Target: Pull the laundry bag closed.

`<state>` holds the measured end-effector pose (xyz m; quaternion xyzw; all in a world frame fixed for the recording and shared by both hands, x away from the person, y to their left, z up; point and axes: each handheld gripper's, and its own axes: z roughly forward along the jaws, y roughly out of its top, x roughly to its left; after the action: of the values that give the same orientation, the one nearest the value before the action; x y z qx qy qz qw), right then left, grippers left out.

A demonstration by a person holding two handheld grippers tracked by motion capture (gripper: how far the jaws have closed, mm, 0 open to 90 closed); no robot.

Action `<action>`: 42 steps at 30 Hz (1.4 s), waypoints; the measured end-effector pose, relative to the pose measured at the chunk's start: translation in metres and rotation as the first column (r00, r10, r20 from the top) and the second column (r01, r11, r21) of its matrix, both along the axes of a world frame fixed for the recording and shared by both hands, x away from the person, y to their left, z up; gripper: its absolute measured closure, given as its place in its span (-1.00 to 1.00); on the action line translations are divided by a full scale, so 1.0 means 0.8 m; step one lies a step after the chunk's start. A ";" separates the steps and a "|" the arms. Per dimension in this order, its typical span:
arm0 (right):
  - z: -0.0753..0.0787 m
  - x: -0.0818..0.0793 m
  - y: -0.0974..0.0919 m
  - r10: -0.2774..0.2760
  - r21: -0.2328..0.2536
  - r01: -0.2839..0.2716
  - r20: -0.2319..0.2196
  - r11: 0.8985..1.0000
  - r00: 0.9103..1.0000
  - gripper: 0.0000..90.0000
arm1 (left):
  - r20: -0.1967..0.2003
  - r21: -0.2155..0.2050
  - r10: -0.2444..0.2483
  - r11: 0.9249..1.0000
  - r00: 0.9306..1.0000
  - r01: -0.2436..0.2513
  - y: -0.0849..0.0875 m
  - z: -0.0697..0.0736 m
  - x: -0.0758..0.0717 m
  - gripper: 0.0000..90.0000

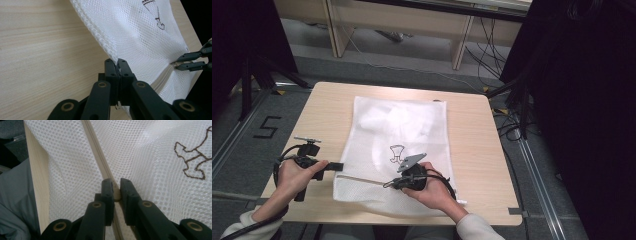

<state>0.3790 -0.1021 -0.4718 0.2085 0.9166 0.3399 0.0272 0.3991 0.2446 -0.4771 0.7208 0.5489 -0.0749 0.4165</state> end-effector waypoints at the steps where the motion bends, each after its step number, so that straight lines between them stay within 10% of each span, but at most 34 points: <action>1: 0.000 0.000 0.000 0.000 0.000 0.000 0.000 1.000 1.000 0.84 | 0.001 0.002 0.002 1.000 1.000 -0.002 0.000 0.000 0.000 0.94; 42: 0.004 -0.004 -0.051 -0.069 0.023 0.069 0.009 0.997 0.998 0.84 | -0.001 0.004 0.005 1.000 1.000 -0.005 0.001 -0.001 0.000 0.94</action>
<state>0.3761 -0.1427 -0.4688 0.2384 0.9049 0.3501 0.0413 0.3994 0.2453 -0.4777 0.7204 0.5510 -0.0732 0.4149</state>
